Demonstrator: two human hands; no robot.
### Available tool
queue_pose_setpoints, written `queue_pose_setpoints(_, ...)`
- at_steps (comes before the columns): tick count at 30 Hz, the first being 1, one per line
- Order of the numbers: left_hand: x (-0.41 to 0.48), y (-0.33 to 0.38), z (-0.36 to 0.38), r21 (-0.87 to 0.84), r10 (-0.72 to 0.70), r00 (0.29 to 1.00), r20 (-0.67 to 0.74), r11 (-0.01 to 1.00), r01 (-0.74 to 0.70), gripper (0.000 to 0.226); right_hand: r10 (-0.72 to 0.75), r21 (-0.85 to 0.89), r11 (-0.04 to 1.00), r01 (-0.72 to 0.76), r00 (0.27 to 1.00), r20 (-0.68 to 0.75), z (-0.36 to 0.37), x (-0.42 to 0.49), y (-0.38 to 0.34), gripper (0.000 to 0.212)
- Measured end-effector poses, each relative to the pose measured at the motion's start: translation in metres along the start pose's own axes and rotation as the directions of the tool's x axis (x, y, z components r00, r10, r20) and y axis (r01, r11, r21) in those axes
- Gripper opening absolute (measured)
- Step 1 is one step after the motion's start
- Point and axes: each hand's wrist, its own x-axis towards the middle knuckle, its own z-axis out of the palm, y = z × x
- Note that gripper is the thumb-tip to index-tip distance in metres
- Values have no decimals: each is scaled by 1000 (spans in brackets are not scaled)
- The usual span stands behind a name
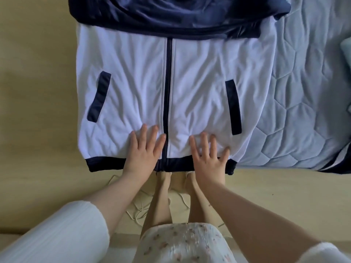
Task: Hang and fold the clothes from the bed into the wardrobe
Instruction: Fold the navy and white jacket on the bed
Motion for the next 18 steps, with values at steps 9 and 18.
queue_pose_setpoints(9,-9,-31,-23,-369,78,952,-297,910,-190,61,-39,97,994,44,998,-49,-28,-8,18,75)
queue_pose_setpoints(18,-40,-78,-76,-355,-16,953,-301,930,-96,45,-7,80,997,-2,994,113,-101,-25,20,44)
